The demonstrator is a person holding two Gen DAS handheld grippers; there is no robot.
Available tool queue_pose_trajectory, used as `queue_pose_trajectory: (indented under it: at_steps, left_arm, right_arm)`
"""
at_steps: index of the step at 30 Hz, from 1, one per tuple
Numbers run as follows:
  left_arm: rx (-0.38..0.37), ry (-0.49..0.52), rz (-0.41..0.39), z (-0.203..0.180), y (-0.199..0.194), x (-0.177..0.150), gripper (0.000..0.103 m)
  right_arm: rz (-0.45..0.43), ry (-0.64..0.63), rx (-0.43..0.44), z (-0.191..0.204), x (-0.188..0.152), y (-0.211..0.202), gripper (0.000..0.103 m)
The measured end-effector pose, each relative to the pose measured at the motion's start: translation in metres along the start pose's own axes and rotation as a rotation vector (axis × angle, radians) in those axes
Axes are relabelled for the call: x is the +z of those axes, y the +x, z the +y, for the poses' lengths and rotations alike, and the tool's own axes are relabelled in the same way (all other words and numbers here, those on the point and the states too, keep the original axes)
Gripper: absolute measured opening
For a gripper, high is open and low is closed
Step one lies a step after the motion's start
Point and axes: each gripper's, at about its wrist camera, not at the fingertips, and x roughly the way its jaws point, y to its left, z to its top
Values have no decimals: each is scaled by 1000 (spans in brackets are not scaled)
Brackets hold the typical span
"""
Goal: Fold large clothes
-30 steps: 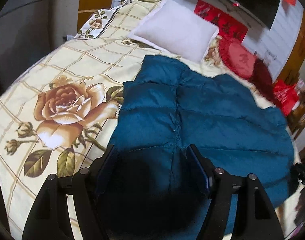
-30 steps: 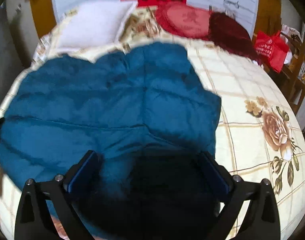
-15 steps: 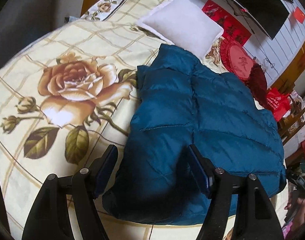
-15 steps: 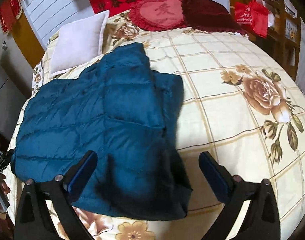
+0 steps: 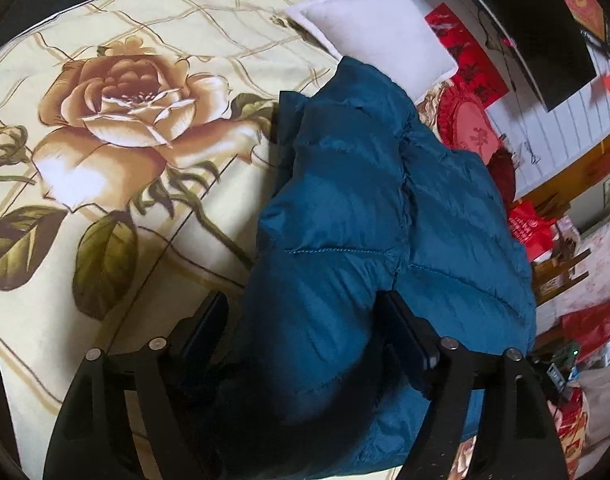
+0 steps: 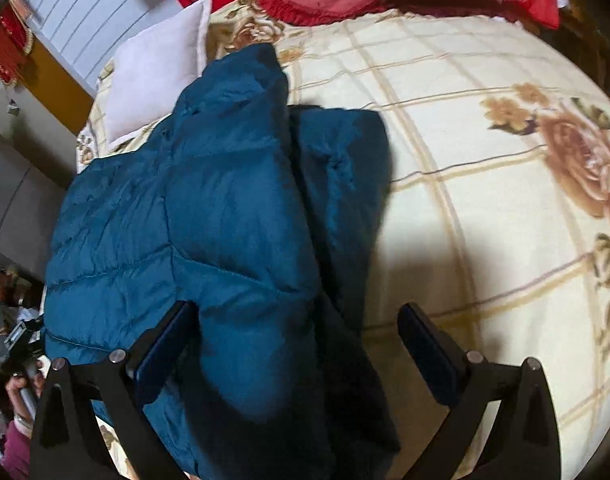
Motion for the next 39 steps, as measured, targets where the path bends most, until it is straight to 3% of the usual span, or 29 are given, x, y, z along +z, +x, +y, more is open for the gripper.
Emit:
queue_pose_trajectory:
  at_steps: [3,8,10,11,13,15,16,20,25,32,35,36,38,39]
  left_arm:
    - [-8,23,-3,-4,3,-1,67]
    - [-7,28,15,-13,7,-5,68]
    - [-5,45,22,-16,7,-6,55]
    - [-9,53,17,-17,5,-7,50]
    - [-19,63,-1,-19,-2,-9,29]
    - [-32,69,-11,-21,-9,-10,18]
    - [-36,77,-13,-24,-15,-10,12]
    - [-31,131,-19,-33,-41,-18,7]
    - [-85,151,19,-32,-84,-39,7]
    - [-71,160,72,-18,-112,-86,7]
    - [2,159,80,-13,-104,-99,16]
    - [33,154,77,-11,-101,-103,22]
    - [74,160,47,-9,-99,-110,35]
    - [96,162,31,-9,-100,-112,40]
  right_arm:
    - [22,12,56,-1,2,9,103]
    - [12,-23,68,11,-1,18,101]
    - [-11,-40,59,19,-5,15,91]
    - [-26,-50,56,23,-7,12,83]
    - [-60,-81,49,32,-12,1,67]
    - [-81,-100,50,41,-16,-11,47]
    - [-85,-106,51,45,-17,-17,44]
    - [-97,-130,75,59,-26,-48,37]
    - [-81,-126,137,61,-57,-93,37]
    - [-17,-101,132,52,-121,-123,39]
    - [11,-61,58,40,-137,-111,55]
    - [29,-46,1,35,-141,-103,69]
    - [16,-42,-51,29,-146,-98,85]
    - [1,-35,-57,28,-147,-99,86]
